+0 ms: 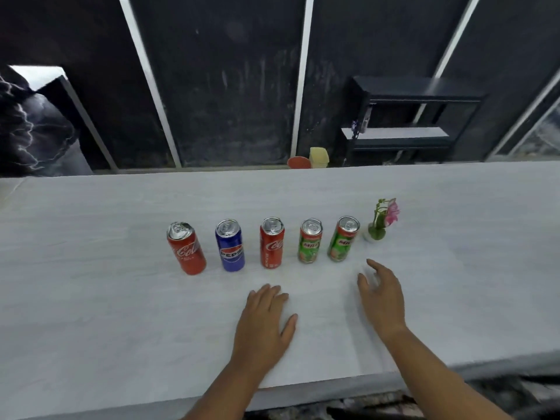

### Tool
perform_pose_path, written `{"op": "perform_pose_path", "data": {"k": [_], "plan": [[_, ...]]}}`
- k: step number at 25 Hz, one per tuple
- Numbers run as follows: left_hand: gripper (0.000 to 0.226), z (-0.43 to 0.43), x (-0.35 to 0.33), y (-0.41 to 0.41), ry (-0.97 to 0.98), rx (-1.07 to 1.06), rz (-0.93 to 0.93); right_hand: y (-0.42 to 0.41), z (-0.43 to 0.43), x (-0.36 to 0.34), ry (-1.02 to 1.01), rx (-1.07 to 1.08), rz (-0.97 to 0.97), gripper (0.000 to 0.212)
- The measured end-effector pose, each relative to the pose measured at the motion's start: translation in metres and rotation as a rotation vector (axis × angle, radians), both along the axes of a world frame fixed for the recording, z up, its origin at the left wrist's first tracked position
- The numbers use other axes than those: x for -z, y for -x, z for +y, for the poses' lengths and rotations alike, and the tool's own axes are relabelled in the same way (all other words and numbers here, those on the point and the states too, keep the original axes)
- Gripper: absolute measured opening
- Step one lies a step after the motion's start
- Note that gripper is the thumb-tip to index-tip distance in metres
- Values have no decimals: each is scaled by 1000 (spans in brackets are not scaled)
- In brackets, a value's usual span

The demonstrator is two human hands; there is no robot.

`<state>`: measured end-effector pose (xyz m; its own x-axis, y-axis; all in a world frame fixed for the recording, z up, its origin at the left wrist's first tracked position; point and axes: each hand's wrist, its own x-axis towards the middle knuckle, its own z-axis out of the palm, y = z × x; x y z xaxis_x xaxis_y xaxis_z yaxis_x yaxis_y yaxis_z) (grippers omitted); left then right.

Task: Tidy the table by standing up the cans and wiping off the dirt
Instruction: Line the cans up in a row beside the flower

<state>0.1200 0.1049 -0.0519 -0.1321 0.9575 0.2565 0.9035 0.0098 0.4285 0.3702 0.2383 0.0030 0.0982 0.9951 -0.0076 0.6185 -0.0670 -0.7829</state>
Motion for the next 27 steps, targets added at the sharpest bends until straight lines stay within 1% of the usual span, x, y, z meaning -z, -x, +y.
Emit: {"op": "perform_pose_path", "data": {"k": [3, 8, 9, 10, 12, 13, 14, 17, 21, 27], "plan": [[52, 10, 2, -9, 31, -1, 9, -35, 52, -1, 71, 72, 133, 54], [51, 10, 1, -7, 51, -32, 16, -48, 119, 3, 121, 73, 203, 77], [50, 10, 0, -9, 58, -35, 14, -46, 129, 3, 125, 62, 211, 77], [50, 10, 0, -9, 62, -36, 11, -45, 137, 4, 117, 43, 203, 70], [50, 9, -2, -9, 69, -42, 7, -42, 146, 9, 77, 20, 143, 48], [50, 9, -3, -10, 69, -46, 8, -41, 149, 12, 57, 27, 110, 41], [49, 10, -5, -11, 66, -47, 9, -41, 150, 13, 45, 40, 89, 38], [48, 10, -9, -13, 51, -38, 0, -42, 136, 15, -6, 56, 116, 38], [51, 4, -13, -12, 80, -33, -4, -47, 84, 19, -62, 64, 160, 27], [60, -23, -9, 16, 121, -47, 40, -36, 12, 17, -54, 32, 143, 38]]}}
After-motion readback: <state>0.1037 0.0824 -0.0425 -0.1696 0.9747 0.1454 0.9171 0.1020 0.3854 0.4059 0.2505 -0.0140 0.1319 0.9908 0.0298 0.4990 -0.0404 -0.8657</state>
